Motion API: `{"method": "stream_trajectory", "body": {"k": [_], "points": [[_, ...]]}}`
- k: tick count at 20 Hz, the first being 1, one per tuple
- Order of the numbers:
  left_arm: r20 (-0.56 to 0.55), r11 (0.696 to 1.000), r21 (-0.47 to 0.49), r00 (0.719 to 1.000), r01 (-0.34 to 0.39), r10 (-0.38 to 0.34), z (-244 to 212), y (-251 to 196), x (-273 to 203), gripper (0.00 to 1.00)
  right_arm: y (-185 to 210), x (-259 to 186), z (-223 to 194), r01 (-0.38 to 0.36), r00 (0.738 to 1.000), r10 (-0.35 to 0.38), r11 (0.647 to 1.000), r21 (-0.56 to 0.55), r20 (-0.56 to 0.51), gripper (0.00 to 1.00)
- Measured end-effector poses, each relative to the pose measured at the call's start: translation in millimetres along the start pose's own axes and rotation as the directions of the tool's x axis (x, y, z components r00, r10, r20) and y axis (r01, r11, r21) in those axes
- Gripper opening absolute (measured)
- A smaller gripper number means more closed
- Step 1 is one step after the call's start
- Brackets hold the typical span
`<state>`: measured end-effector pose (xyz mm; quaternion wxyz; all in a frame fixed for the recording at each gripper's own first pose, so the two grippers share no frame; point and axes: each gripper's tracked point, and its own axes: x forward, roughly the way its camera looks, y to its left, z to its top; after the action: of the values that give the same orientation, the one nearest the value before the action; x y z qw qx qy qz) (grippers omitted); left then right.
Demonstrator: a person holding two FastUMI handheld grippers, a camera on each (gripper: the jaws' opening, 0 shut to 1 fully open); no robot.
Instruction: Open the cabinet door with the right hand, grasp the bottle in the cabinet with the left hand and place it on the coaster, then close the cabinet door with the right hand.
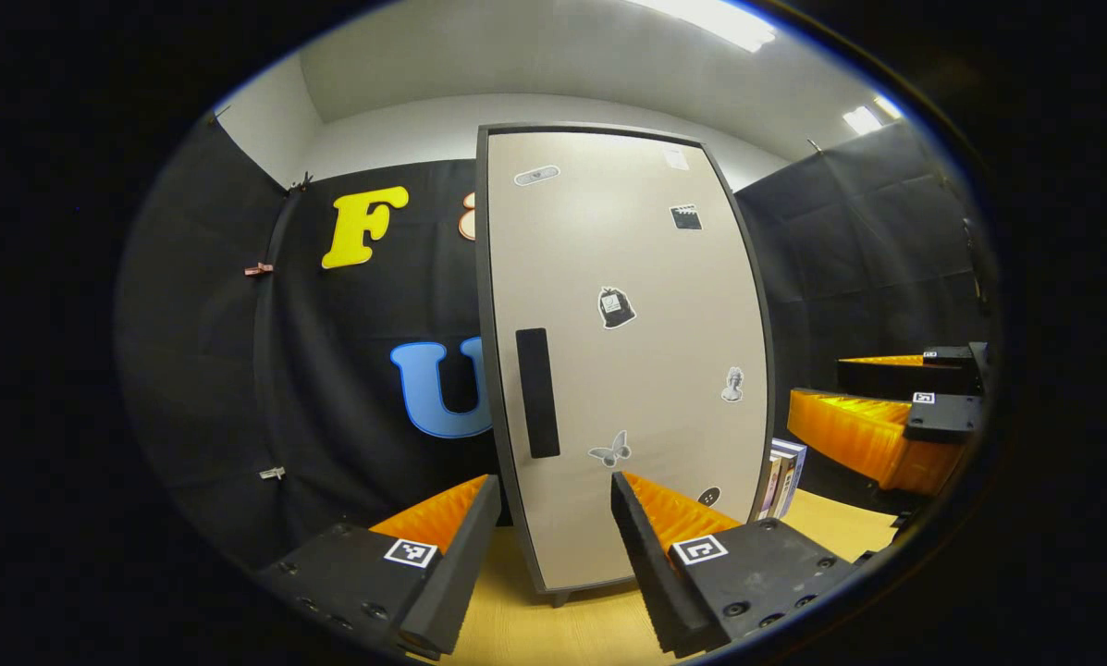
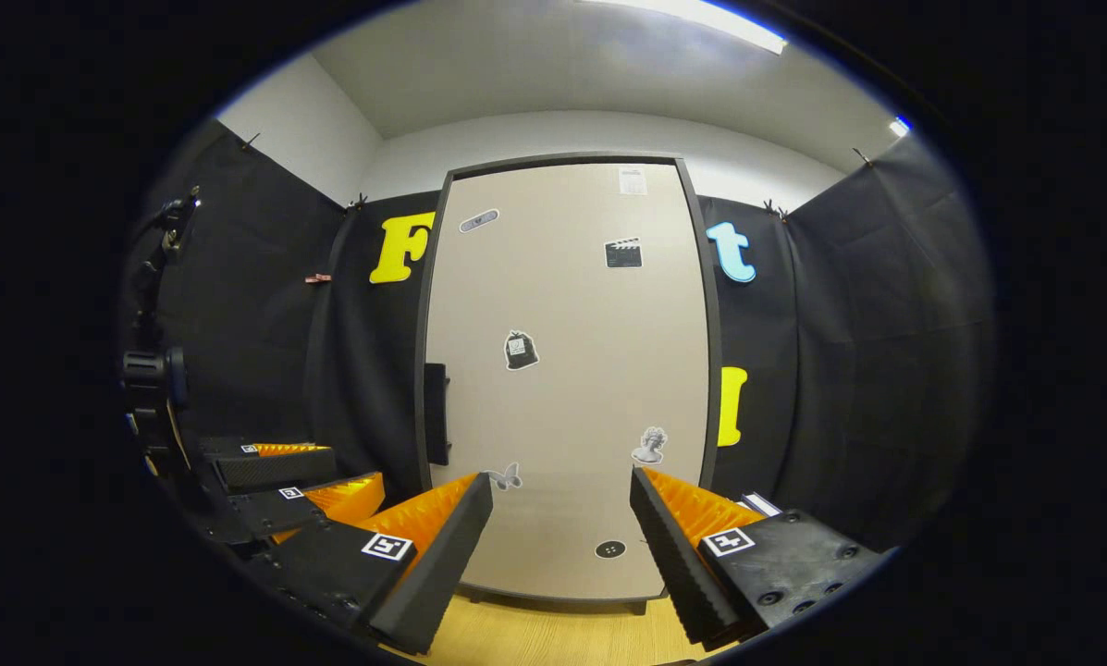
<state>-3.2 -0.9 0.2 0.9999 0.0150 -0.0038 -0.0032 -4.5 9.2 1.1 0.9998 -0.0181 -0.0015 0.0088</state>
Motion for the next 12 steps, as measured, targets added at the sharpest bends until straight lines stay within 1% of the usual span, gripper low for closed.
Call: {"method": "stream_trajectory", "body": {"k": [8, 12], "points": [[-0.002, 1.0, 0.006, 1.0, -0.009, 0.009, -2.4, 5.7, -7.0, 0.77, 7.3, -2.4, -2.8, -0.008, 1.0, 0.008, 1.0, -0.013, -0.014, 0.98], [0.0, 1.0, 0.01, 1.0, -0.026, 0.026, -3.5, 18.1, -10.5, 0.77, 15.3, 1.1, -4.3, -0.012, 1.0, 0.011, 1.0, -0.025, -0.015, 0.98]]}}
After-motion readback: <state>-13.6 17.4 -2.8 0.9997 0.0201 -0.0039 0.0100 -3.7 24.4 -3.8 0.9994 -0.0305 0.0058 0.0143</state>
